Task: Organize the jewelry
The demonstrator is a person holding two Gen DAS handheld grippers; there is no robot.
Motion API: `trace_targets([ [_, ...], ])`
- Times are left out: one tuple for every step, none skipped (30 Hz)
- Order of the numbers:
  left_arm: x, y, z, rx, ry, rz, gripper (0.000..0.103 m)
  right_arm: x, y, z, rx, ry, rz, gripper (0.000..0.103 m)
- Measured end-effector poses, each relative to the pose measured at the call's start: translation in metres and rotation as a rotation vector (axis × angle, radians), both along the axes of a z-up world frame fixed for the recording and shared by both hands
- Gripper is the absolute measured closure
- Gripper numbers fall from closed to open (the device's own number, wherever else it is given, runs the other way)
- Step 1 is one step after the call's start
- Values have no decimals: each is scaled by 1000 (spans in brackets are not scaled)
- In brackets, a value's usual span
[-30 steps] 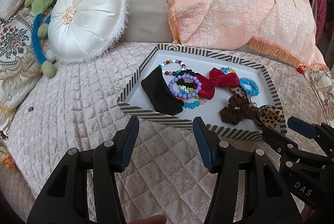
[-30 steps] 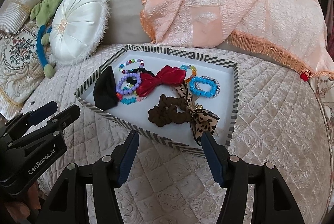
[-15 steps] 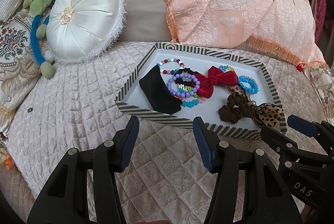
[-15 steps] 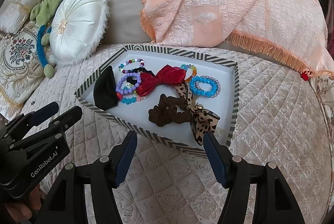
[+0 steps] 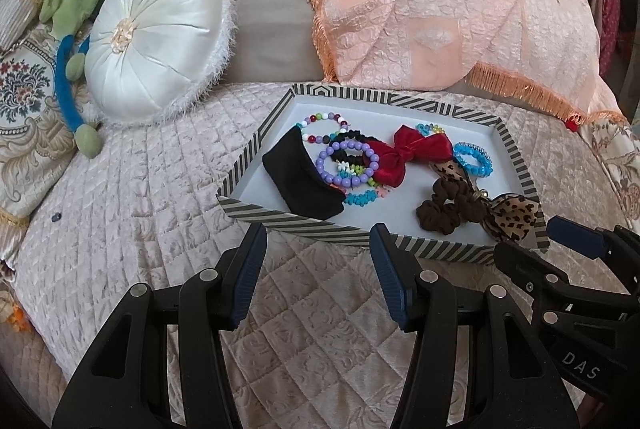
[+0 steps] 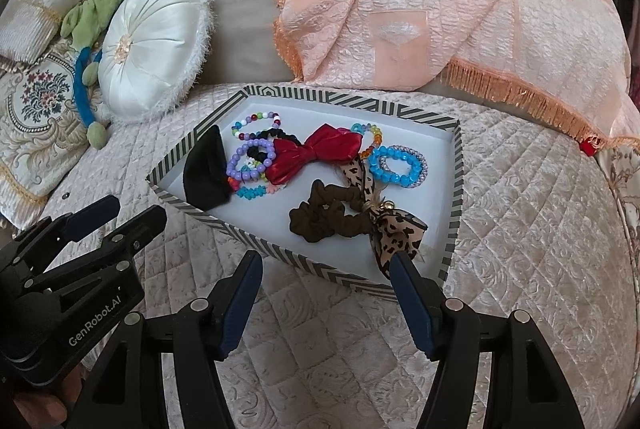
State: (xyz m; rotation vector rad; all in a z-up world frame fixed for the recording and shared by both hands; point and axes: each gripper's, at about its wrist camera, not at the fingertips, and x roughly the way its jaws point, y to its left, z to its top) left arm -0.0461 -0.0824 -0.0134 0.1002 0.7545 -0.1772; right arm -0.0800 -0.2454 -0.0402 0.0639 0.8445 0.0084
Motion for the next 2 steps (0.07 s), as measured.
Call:
trace_targets([
  [0,1,1,0,-2,0,50,-1,0,0,4,-2,2,39],
  [0,2,2,-2,-2,1,50,-2,-1,0,5,-5,3,39],
])
